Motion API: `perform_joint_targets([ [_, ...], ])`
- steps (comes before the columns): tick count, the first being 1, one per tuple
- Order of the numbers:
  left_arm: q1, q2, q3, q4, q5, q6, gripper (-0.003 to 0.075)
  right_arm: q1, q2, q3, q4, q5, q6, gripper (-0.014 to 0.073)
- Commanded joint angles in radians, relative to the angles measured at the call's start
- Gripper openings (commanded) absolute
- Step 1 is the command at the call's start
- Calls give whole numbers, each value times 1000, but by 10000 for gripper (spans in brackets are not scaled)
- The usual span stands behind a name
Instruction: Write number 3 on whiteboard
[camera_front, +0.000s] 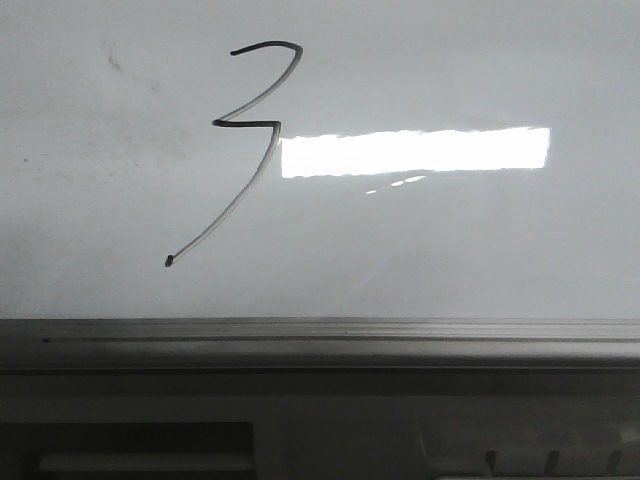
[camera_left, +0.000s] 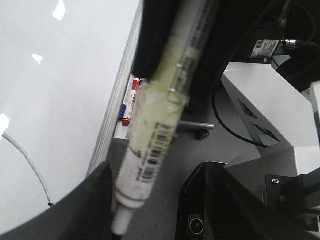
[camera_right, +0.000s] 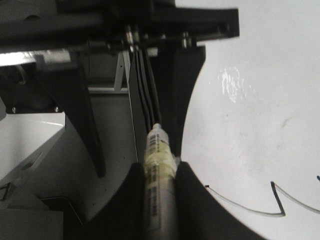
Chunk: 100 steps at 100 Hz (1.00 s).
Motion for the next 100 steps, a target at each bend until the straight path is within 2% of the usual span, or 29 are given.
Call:
perform_joint_targets([
  [1,-7,0,-33,-52,-70,1,369,10,-24,-32,-9,-84,-7,-69],
  [24,-7,0,-33,-53,-100,1,367,15,-15,-32,-9,-77,-7,-69],
  [49,-7,0,-33,-148,-100,1,358,15,9,-32,-9,-61,-7,-69],
  [59,-7,0,-33,-157,-100,1,258,15,9,-32,-9,-65,-7,-69],
  [66,-7,0,-33,-157,-100,1,132,15,9,-32,-9,-65,-7,-69],
  [67,-7,0,-33,-157,-100,1,91,15,9,-32,-9,-65,-7,-69],
  [74,-7,0,-33,-155,-97,3,-19,15,9,-32,-9,-65,-7,-69],
  [100,-7,0,-33,-155,-65,2,-21,15,3,-33,-9,-76,-7,-46],
])
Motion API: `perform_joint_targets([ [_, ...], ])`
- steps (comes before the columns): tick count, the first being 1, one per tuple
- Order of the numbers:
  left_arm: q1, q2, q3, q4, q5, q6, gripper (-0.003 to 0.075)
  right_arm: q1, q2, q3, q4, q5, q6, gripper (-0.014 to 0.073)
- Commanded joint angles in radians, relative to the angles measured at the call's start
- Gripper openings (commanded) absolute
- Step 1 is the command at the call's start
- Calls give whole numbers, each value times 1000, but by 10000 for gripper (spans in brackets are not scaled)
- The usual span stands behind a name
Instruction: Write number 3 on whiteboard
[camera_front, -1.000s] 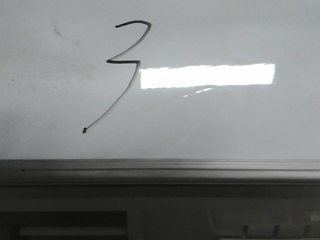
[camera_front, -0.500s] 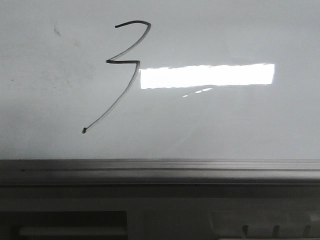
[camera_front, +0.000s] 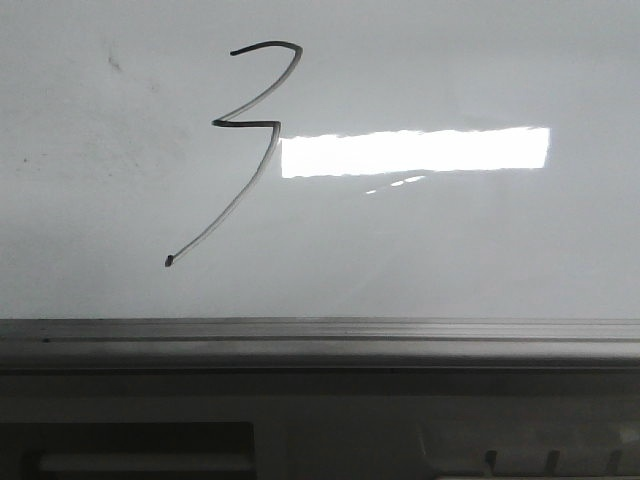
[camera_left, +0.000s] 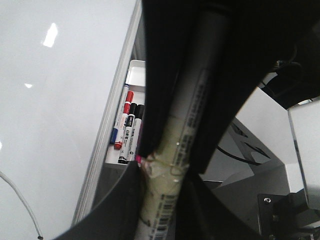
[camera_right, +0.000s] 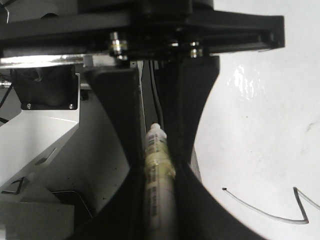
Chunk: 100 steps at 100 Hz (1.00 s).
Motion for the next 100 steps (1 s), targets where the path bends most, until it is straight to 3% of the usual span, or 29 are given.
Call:
perform_joint_targets([
  [1,-3,-5,-31,-68,-45,-59,-21,0,-21,-33,-26,-83,-5,-41],
  [11,-3,-5,-31,-68,-45,-59,-21,0,-33,-33,-31,-97,-5,99],
  [23,-3,-11,-25,-68,-45,-67,-21,0,-69,-33,-32,-124,-1,386],
  [28,-3,-16,-17,-68,-47,-81,-21,-3,-93,-33,-32,-132,1,458],
  [34,-3,-26,-3,-63,-72,-106,-21,-9,-133,-33,-33,-140,18,482],
  [50,-3,-85,77,-54,-256,-183,-21,-60,-242,-33,-57,-124,62,472],
  [67,-3,-177,236,-3,-526,-366,-21,-141,-331,-31,-157,-13,173,451],
  [74,-3,-209,313,-1,-659,-431,-21,-177,-353,-29,-196,44,233,344],
  [88,-3,-218,442,-7,-918,-502,-21,-228,-392,18,-216,59,264,-74],
  [100,-3,-182,519,-83,-1094,-529,-21,-237,-419,109,-219,-20,281,-46],
])
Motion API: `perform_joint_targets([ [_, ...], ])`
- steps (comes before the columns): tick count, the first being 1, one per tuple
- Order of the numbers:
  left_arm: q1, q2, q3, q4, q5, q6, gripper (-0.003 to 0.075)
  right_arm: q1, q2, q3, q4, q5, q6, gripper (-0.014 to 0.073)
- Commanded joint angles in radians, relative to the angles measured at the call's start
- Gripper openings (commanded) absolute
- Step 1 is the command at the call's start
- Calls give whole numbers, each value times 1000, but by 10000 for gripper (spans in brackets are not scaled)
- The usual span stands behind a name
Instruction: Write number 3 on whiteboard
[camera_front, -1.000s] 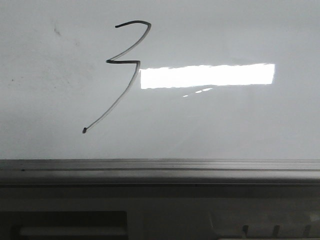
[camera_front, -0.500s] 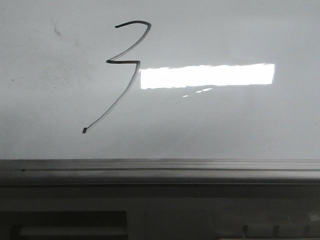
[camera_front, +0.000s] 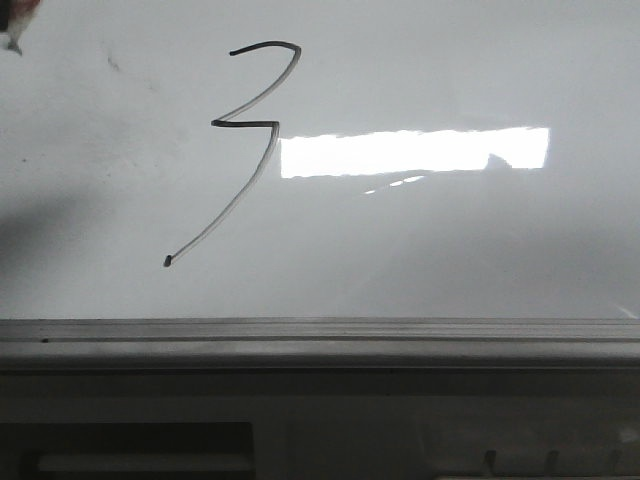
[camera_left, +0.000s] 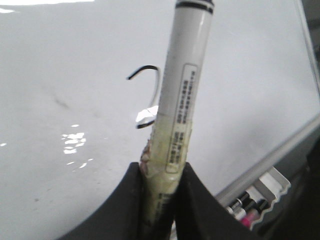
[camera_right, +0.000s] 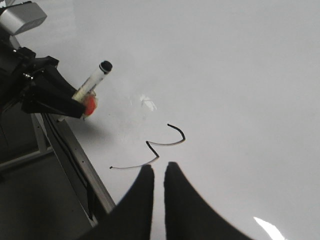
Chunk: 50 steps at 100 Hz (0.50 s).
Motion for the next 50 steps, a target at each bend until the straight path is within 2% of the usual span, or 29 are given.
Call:
perform_joint_targets([
  [1,-3,29,17,-89,-203,-30,-21,-9,-20,38,-24,-122,16,-46],
  [11,-3,82,23,-136,-275,-30,-21,-9,-20,115,-29,-192,53,-46],
  [31,-3,201,-30,-136,-304,-30,-21,-9,-18,230,-29,-364,109,-46],
  [50,-3,305,-101,-136,-343,-30,-21,-9,-18,242,-29,-376,137,-46],
])
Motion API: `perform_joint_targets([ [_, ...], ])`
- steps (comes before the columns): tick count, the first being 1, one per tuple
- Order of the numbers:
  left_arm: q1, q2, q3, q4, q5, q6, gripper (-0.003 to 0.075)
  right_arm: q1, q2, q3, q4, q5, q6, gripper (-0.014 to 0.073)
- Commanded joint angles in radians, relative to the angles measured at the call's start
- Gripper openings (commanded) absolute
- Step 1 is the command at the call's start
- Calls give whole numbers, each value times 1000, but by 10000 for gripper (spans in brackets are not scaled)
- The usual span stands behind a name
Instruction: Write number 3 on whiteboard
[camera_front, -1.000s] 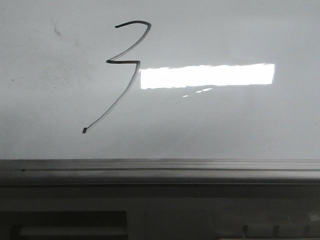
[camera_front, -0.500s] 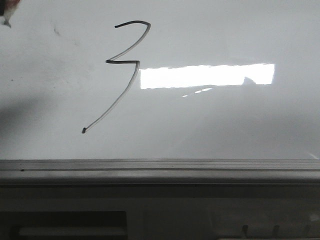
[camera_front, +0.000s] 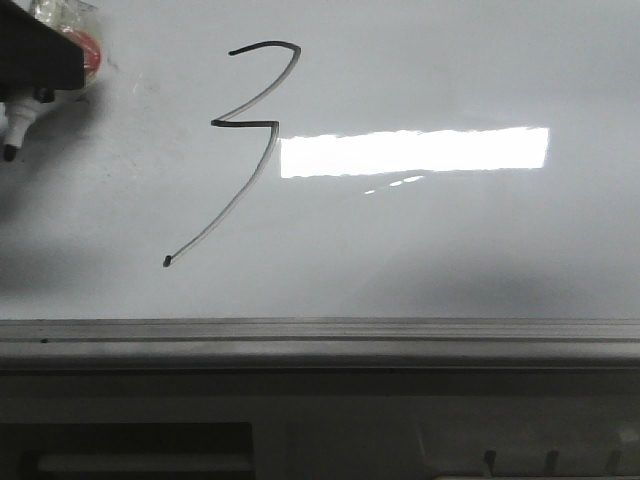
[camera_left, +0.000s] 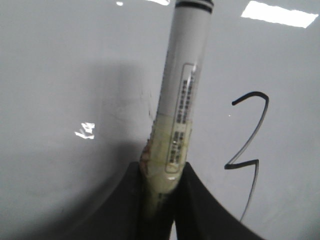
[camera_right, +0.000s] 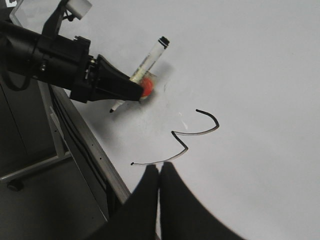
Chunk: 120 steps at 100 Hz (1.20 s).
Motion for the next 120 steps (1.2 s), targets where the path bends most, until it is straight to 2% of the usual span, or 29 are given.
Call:
perform_joint_targets([
  [1,-3,34,-59,-2,-91,-9,-21,-7,-2,-24,-24,-92,25,-46],
  [18,-3,101,-73,-12,-153,-9,-21,-7,-2,-24,-22,-92,32,-46],
  [50,-3,164,-73,-27,-157,-9,-11,-7,-2,-24,-18,-84,32,-46],
  [57,-3,164,-73,-27,-157,-9,60,-7,-2,-24,-18,-84,32,-46],
  [72,-3,164,-73,-27,-162,-9,358,-7,-2,-24,-18,-84,32,-46],
  [77,-3,164,-73,-27,-166,-7,407,-7,-2,-24,-18,-84,32,-46],
  [100,-3,164,-73,-5,-204,-7,414,-7,-2,-24,-18,-84,32,-46],
  [112,-3,121,-77,10,-202,-7,482,-7,-3,-24,-26,-79,32,-46],
  [120,-3,27,-77,10,-162,-1,492,-7,-23,-21,-73,-32,35,-40],
])
